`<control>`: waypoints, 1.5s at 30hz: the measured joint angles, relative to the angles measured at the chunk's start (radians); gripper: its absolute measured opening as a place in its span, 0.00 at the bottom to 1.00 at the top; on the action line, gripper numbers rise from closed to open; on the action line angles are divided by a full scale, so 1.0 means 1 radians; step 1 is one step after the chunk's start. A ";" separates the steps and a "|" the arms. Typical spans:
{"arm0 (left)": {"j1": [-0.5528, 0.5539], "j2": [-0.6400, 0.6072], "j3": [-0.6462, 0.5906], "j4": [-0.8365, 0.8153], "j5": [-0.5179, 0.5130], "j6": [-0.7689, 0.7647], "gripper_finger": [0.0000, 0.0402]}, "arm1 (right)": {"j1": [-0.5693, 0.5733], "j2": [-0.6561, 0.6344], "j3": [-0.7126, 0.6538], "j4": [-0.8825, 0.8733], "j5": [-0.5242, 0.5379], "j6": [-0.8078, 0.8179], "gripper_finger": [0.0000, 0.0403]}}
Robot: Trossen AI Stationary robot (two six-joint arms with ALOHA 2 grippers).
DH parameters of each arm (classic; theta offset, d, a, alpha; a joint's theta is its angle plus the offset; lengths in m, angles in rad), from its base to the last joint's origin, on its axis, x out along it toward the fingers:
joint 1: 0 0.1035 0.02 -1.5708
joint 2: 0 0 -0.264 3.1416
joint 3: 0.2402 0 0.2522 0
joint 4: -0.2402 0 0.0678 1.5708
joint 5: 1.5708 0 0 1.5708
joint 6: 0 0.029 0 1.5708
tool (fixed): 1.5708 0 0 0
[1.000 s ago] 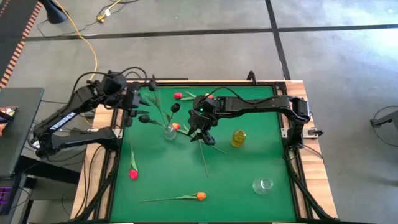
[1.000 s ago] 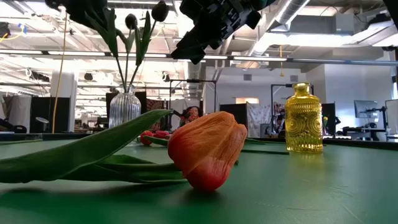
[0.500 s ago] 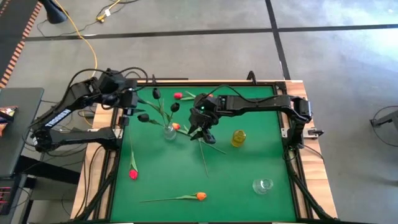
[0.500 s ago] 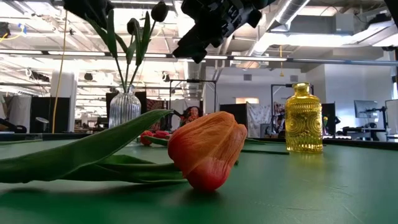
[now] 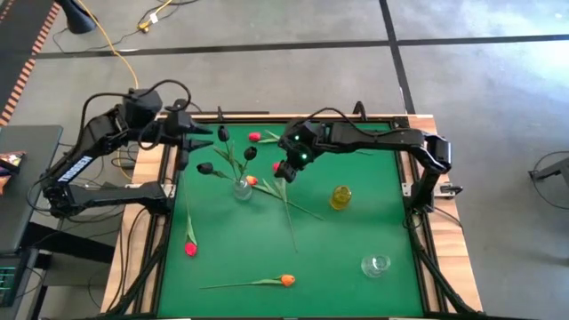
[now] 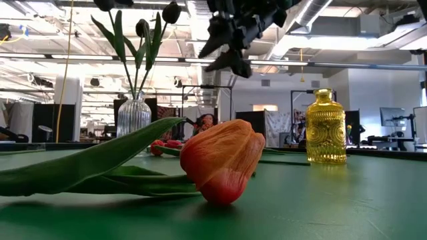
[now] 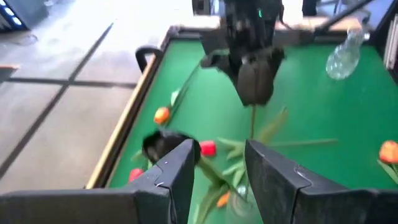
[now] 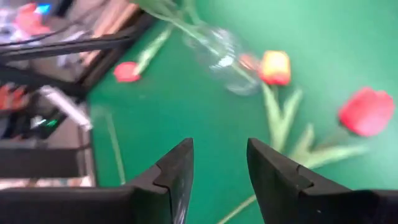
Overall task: Sort flowers into vase by color
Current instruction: Put the top right orange tulip into the yellow vase
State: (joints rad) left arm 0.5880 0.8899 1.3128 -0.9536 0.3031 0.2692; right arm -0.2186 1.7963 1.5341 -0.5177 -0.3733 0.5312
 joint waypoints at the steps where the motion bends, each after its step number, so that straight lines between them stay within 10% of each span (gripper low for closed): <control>1: 0.000 0.000 0.000 0.014 0.000 -0.002 0.33 | 0.005 0.001 0.000 -0.022 0.039 0.019 0.44; 13: 0.000 0.019 -0.002 0.058 -0.013 -0.020 0.33 | -0.135 0.004 -0.002 -0.237 0.217 -0.065 0.44; 29: 0.000 0.027 -0.002 0.052 -0.002 -0.133 0.33 | -0.404 0.099 -0.002 -0.482 0.335 -0.640 0.44; 45: 0.000 0.027 -0.002 0.051 -0.047 -0.187 0.33 | -0.437 0.303 -0.002 -0.591 0.511 -0.832 0.44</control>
State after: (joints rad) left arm 0.5880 0.9165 1.3109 -0.9024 0.2558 0.0822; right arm -0.6557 2.0990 1.5322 -1.1089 0.1380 -0.3008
